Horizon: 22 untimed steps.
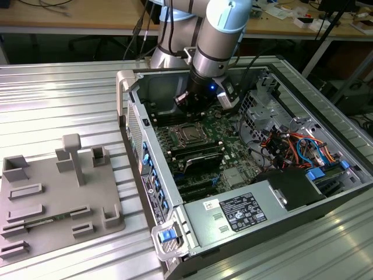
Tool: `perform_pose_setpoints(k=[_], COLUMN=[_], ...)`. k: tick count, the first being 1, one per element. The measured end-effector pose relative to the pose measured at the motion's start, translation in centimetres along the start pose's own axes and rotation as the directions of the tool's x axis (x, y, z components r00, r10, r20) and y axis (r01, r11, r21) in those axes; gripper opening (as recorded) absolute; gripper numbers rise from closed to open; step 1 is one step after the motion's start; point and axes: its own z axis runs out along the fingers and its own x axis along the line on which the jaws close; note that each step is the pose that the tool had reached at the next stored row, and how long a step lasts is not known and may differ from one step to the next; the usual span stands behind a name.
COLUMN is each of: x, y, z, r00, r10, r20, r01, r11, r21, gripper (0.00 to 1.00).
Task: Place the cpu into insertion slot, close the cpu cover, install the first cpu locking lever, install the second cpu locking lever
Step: 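Install the first cpu locking lever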
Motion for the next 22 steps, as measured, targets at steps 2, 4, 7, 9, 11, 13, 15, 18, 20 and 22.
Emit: perform_pose_setpoints(k=[2,4,7,9,11,13,15,18,20,22], x=[0.00,-0.02,-0.17,-0.25,-0.38,-0.45,-0.48,-0.49,-0.49,-0.49], y=[0.01,0.04,0.12,0.15,0.19,0.23,0.27,0.29,0.29,0.30], z=[0.00,0.00,0.02,0.02,0.05,0.08,0.12,0.19,0.21,0.28], r00=[1.0000,1.0000,1.0000,1.0000,1.0000,1.0000,1.0000,1.0000,1.0000,1.0000], r10=[0.000,0.000,0.000,0.000,0.000,0.000,0.000,0.000,0.000,0.000], r20=[-0.0002,-0.0003,-0.0001,-0.0002,-0.0001,0.0000,0.0000,-0.0002,-0.0002,0.0001], r01=[0.000,0.000,0.000,0.000,0.000,0.000,0.000,0.000,0.000,0.000], r11=[1.0000,1.0000,1.0000,1.0000,1.0000,1.0000,1.0000,1.0000,1.0000,1.0000], r21=[0.0012,0.0014,0.0012,0.0013,0.0012,0.0011,0.0012,0.0014,0.0014,0.0011], gripper=[0.11,0.11,0.11,0.11,0.11,0.11,0.11,0.11,0.11,0.11])
